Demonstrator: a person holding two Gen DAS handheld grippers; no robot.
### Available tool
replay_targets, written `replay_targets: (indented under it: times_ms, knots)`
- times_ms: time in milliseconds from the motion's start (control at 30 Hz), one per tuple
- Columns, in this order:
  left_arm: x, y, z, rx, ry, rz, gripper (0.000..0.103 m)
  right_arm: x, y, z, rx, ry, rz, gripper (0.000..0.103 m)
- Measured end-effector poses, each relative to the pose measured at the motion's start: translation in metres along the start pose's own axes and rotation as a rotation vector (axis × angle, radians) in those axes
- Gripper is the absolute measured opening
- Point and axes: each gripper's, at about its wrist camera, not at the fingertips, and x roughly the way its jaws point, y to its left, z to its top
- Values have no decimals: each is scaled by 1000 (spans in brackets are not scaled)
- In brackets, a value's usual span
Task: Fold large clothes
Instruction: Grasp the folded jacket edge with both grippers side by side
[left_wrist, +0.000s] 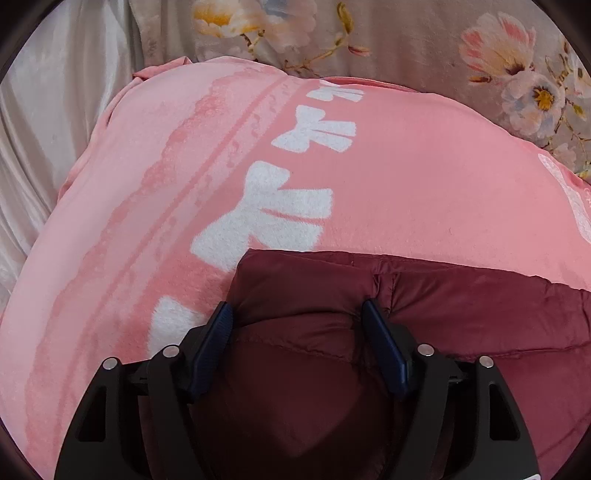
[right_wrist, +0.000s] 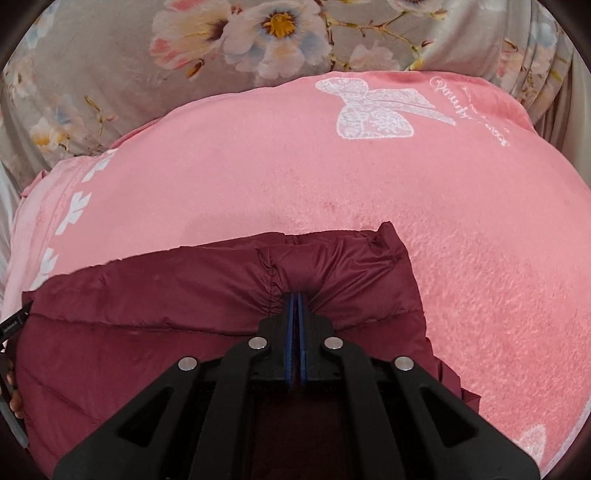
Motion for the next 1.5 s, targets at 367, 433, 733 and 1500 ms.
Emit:
replay_targets:
  times_ms: [367,433,733,1500]
  knots:
    - [9,6,1,-37,13,-6,82,7,-9,-1,39,-13,21,0]
    - [8,5,1,-34,11,2,82,7,-11,-1,47,-14,28,0]
    - [-86,-38,-17,71,-110,-32,73,-82,60,-27,-107,-138,132,6]
    - [-72,-103,-96,150,-109,-18,76,-67,115,-104,-165,-51,204,6]
